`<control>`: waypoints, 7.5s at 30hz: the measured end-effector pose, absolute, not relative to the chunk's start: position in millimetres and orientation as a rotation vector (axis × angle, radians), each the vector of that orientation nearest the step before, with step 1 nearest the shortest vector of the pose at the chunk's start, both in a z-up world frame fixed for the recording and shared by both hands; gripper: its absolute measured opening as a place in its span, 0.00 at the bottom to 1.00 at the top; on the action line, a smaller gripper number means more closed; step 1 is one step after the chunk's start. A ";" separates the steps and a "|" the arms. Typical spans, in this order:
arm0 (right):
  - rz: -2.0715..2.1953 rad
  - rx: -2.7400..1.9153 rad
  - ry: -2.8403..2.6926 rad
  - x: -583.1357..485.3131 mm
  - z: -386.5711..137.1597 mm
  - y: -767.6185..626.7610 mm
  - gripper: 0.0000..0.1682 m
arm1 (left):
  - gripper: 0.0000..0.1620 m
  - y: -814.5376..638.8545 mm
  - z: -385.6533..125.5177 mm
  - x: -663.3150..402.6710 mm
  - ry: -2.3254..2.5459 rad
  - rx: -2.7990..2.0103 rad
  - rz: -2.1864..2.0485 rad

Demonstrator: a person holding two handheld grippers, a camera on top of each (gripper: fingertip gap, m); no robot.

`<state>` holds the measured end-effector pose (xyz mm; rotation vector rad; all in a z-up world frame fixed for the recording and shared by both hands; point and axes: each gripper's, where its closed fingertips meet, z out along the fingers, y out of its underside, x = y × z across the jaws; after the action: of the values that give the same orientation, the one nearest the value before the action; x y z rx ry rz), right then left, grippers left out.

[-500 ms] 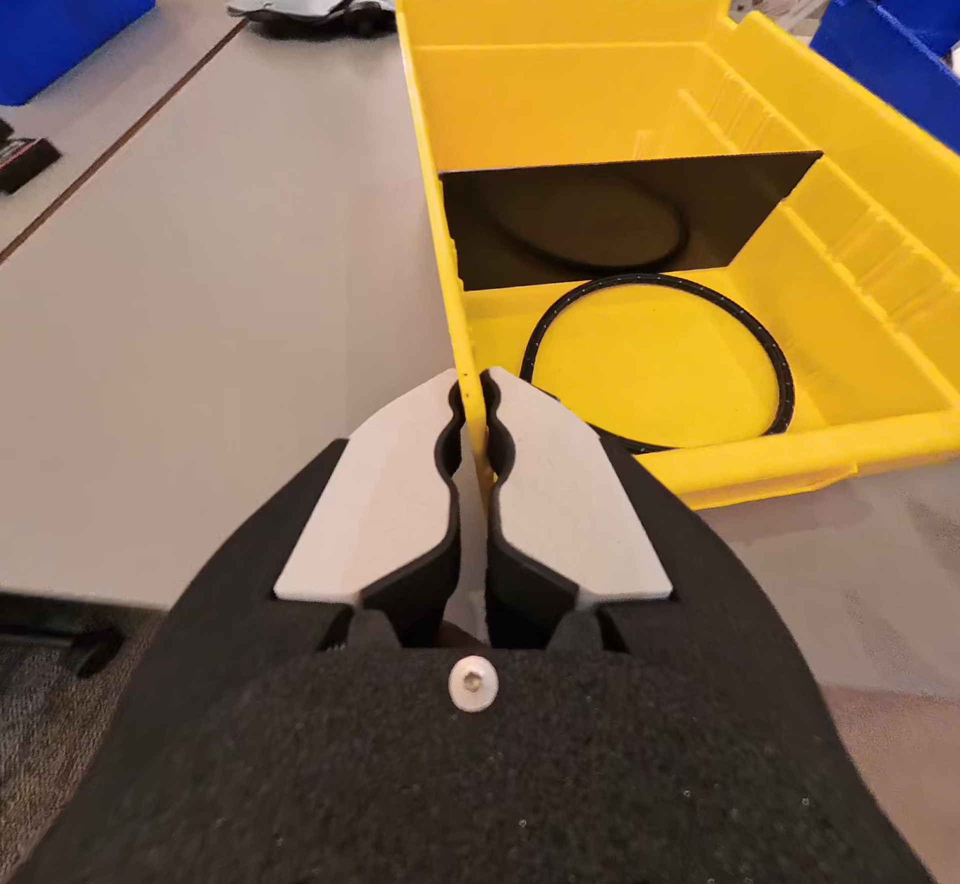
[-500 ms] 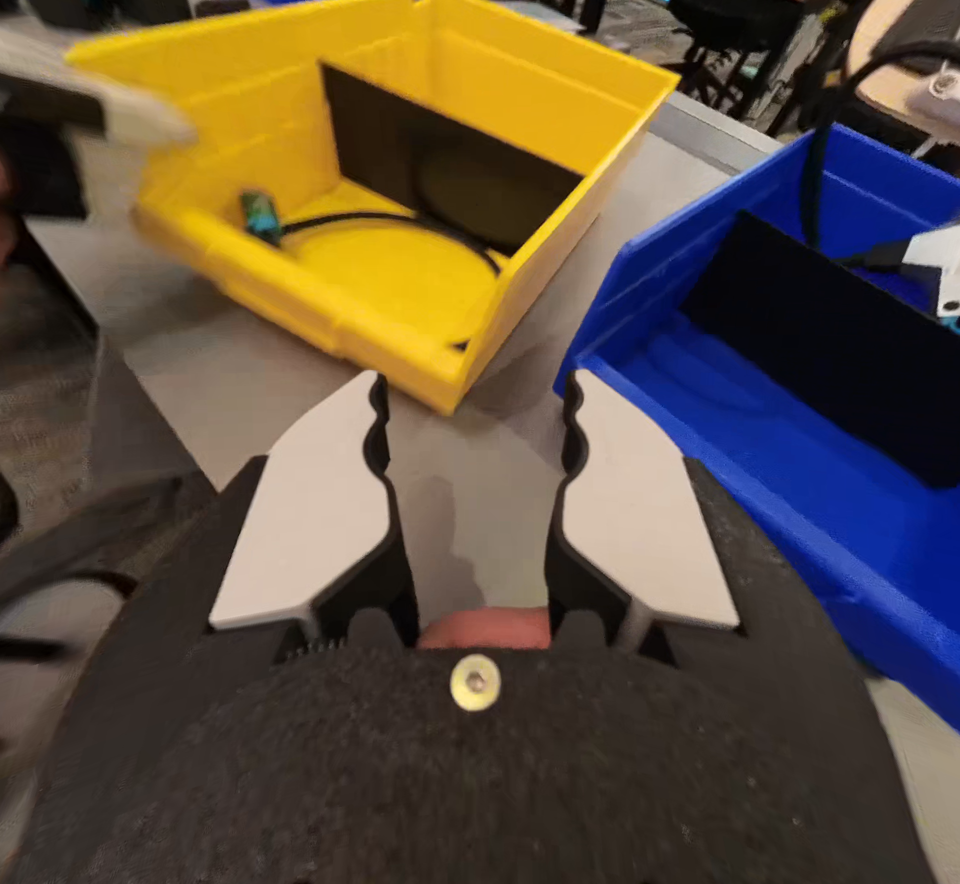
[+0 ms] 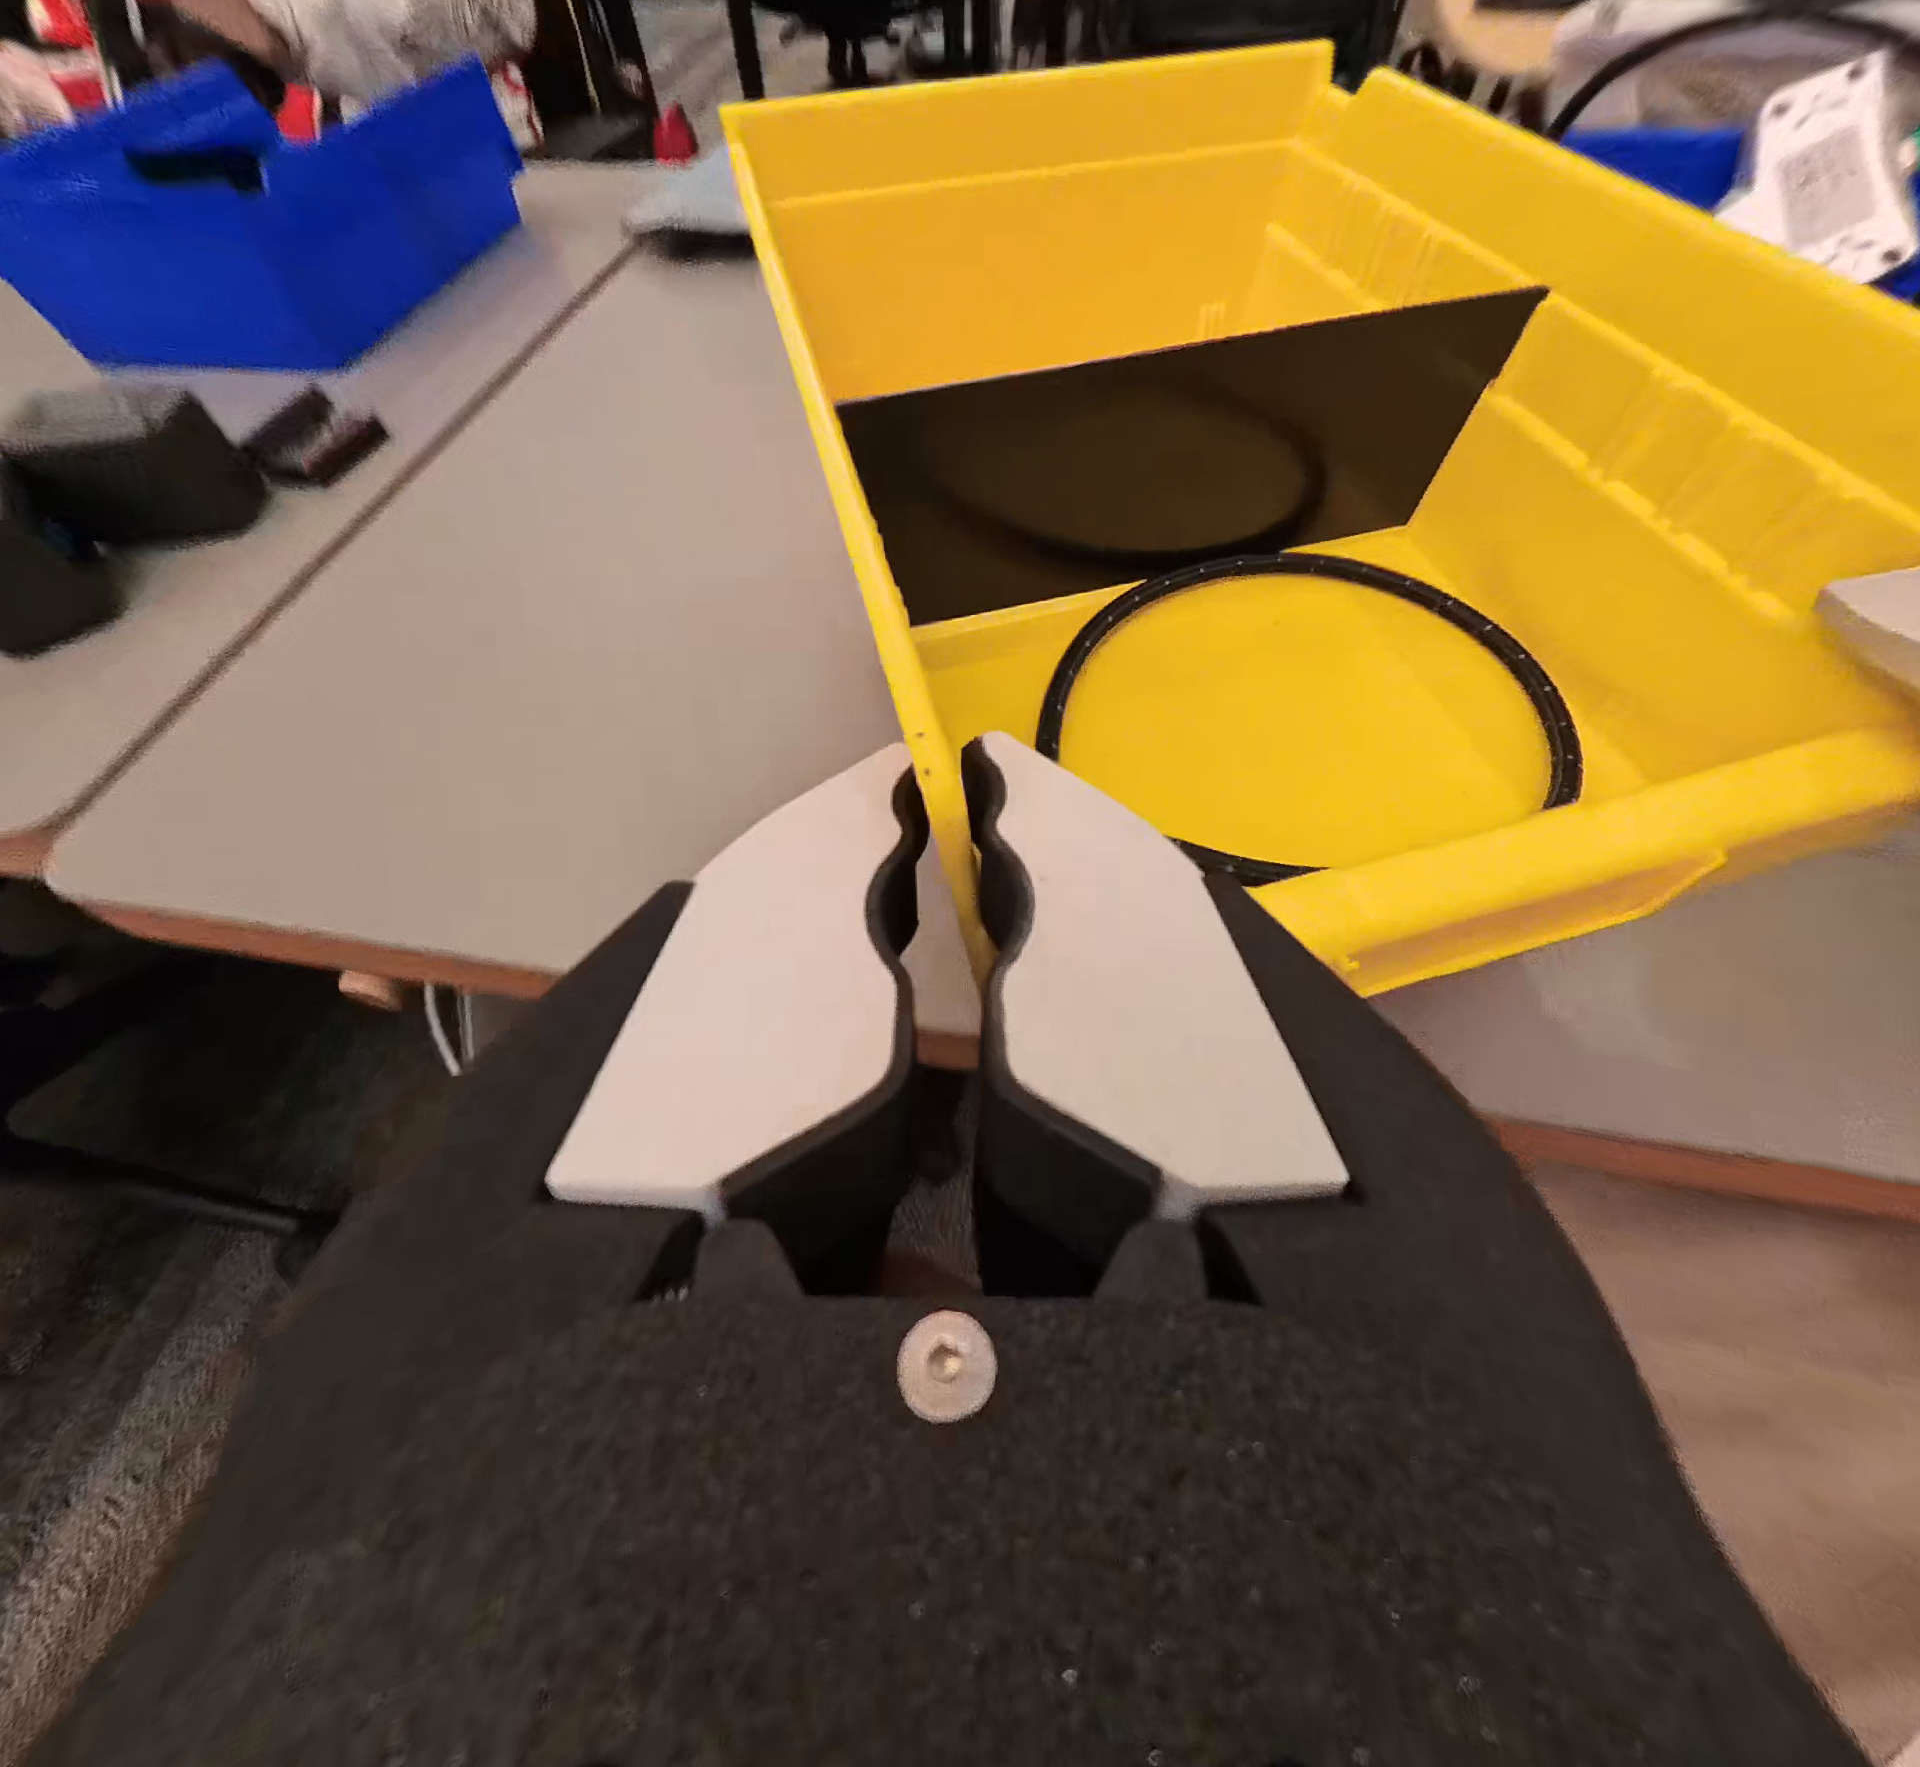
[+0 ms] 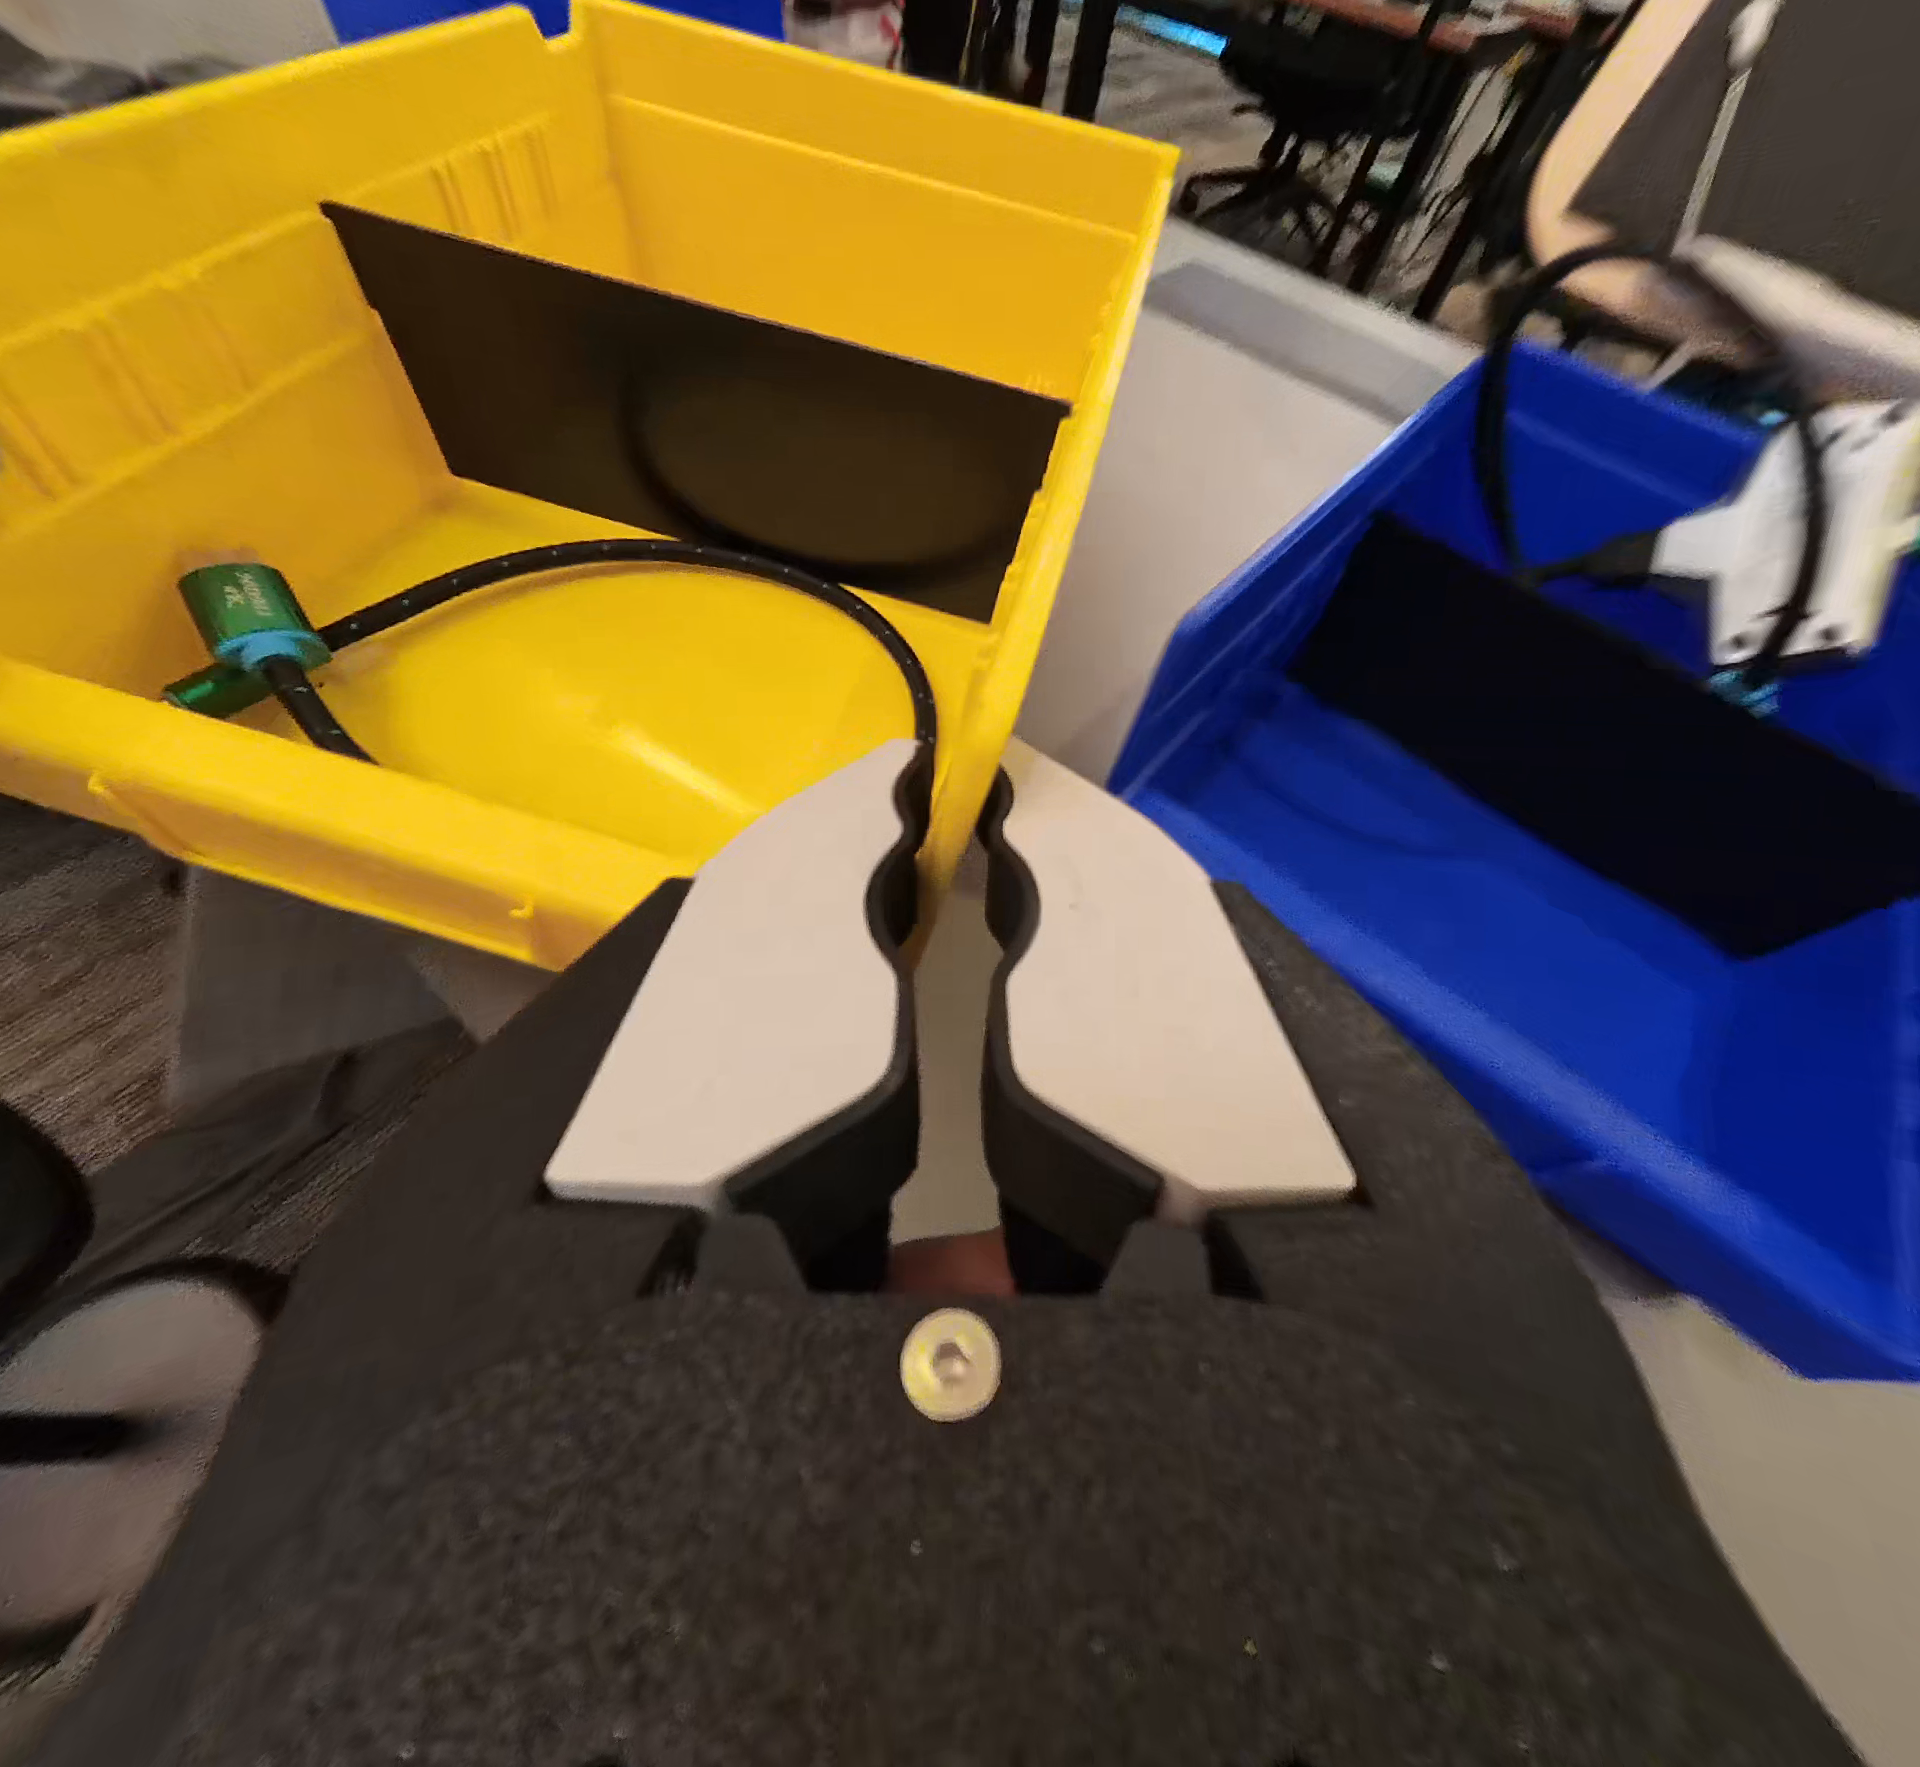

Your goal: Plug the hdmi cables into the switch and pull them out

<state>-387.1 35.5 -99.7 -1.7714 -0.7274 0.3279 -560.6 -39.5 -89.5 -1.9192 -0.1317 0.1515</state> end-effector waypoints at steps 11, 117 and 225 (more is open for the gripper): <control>0.057 -1.605 -0.333 -171.9 37.7 93.8 0.04 | 0.03 85.5 59.9 -350.6 0.279 -1.653 0.026; 0.140 -1.634 0.052 74.6 -70.3 112.8 0.17 | 0.15 89.6 -124.7 -510.2 -0.059 -1.930 -0.192; 0.629 -1.412 -1.222 -219.9 -16.6 122.1 0.25 | 0.04 145.2 56.6 -371.3 1.547 -2.273 0.035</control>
<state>-219.9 122.1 -16.6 -1.4117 -1.2225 0.6292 -371.3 145.2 56.6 -2.2734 1.5466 0.0352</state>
